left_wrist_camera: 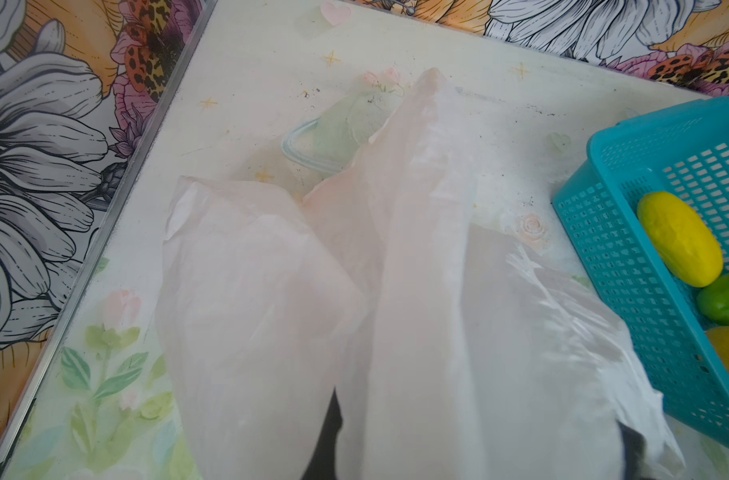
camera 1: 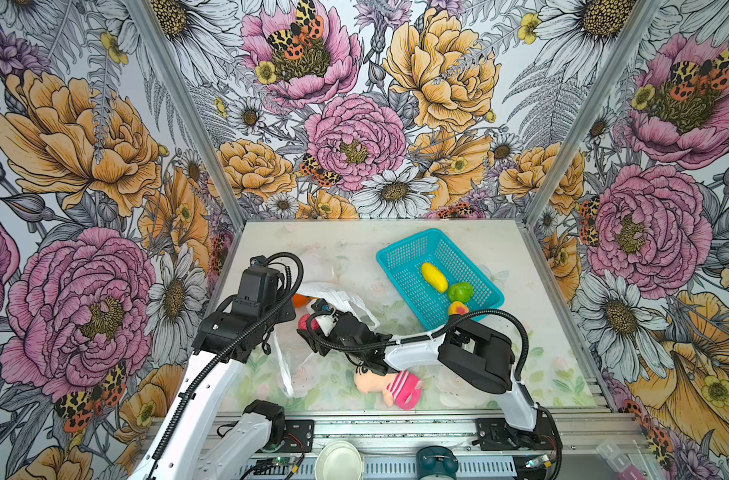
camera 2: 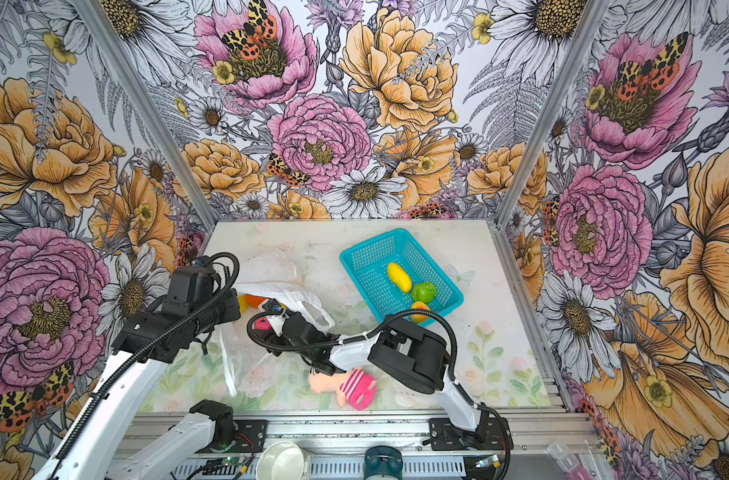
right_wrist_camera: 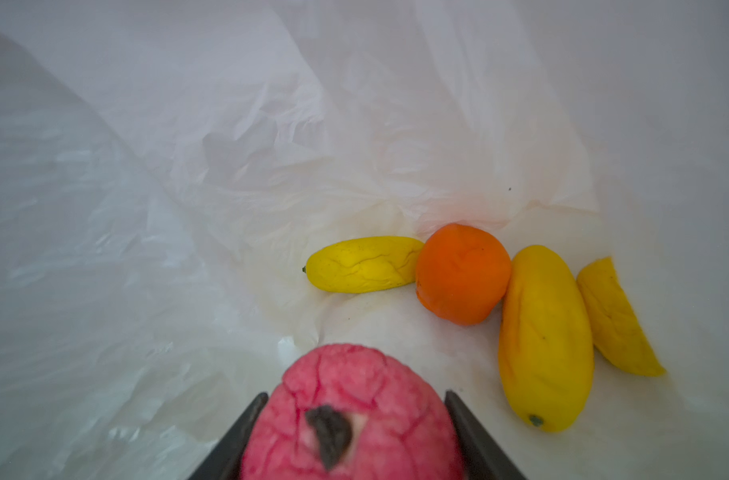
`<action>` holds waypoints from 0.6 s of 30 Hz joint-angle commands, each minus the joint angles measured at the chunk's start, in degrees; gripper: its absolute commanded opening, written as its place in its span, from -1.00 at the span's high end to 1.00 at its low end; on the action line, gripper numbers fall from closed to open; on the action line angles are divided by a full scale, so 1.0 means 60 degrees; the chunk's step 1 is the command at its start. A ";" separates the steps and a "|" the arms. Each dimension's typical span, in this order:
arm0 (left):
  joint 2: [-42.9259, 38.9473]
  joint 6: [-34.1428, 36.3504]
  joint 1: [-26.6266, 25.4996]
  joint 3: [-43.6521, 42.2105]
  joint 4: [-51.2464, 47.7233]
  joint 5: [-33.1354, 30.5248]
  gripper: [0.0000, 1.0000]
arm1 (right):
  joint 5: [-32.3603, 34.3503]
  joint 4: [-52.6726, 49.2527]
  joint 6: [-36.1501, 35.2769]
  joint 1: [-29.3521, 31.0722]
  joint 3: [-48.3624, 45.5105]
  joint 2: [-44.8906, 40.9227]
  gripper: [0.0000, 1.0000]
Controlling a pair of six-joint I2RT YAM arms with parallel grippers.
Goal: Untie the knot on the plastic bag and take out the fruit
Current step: 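Lift the pink fruit out of the bag and carry it over the basket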
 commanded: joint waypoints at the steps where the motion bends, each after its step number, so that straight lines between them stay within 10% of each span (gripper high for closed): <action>1: -0.0104 0.0004 -0.0055 -0.0072 0.0186 -0.0105 1.00 | -0.0094 0.0795 -0.0316 0.0174 -0.0491 -0.0961 0.09; 18: -0.0047 -0.0019 -0.0052 -0.0083 0.0164 -0.0175 1.00 | 0.0381 0.1900 -0.0901 0.0088 -0.3656 -0.4845 0.17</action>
